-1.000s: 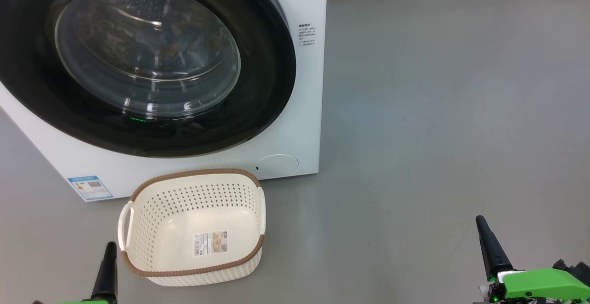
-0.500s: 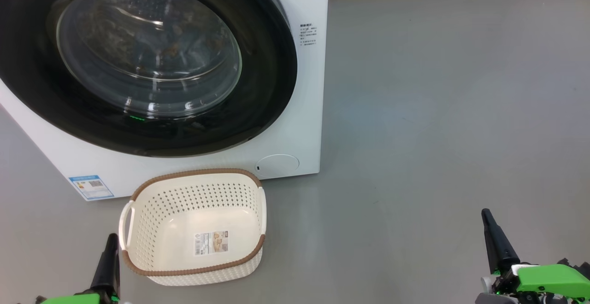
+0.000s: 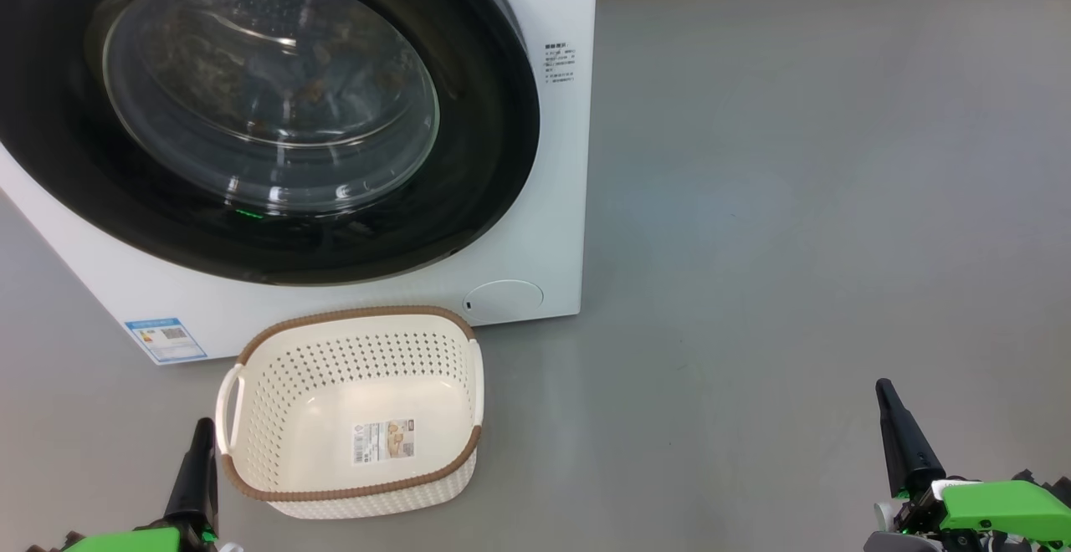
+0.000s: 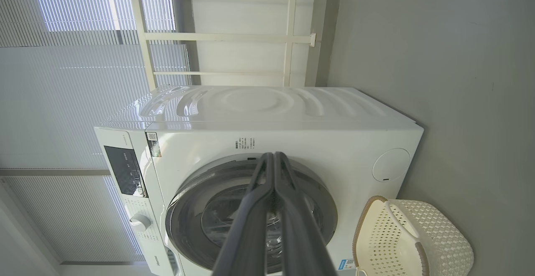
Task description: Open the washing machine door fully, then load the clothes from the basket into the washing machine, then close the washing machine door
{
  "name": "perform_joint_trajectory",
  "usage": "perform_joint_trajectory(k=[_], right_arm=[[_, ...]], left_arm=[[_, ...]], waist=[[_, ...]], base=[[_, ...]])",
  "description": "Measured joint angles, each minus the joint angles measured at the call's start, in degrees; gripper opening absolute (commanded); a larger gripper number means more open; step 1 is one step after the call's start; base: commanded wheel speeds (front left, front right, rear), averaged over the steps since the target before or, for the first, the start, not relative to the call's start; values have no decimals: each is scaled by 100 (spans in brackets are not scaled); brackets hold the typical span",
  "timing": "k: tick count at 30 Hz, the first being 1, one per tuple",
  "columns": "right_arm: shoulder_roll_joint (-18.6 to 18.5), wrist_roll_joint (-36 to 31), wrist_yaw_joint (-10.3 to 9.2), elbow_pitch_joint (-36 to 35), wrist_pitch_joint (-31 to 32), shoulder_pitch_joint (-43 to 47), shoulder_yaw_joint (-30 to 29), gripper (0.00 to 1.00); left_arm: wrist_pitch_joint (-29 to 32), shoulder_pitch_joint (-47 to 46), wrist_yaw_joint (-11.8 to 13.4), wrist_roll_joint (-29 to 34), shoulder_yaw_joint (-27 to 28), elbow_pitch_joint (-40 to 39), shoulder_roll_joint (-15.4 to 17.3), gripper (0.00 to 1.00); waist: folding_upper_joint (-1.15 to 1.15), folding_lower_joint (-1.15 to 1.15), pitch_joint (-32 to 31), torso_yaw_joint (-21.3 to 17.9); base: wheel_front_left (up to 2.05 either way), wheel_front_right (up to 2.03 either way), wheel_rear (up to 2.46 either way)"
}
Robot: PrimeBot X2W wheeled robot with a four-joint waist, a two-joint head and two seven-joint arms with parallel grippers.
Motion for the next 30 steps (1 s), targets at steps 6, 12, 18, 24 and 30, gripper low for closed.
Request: perform_joint_trajectory(k=[6, 12, 18, 24, 30], right_arm=[[3, -1, 0, 0, 1, 0, -7, 0], [7, -1, 0, 0, 2, 0, -13, 0], [9, -1, 0, 0, 9, -1, -18, 0], [11, -1, 0, 0, 48, -1, -23, 0], [15, -2, 0, 0, 51, -1, -27, 0]], left_arm=[[1, 0, 0, 0, 0, 0, 0, 0], [0, 0, 0, 0, 0, 0, 0, 0], [0, 0, -1, 0, 0, 0, 0, 0], [0, 0, -1, 0, 0, 0, 0, 0], [1, 0, -1, 0, 0, 0, 0, 0]], waist=[[0, 0, 0, 0], [0, 0, 0, 0], [0, 0, 0, 0], [0, 0, 0, 0], [0, 0, 0, 0]], base=[[0, 0, 0], [0, 0, 0], [0, 0, 0], [0, 0, 0], [0, 0, 0]])
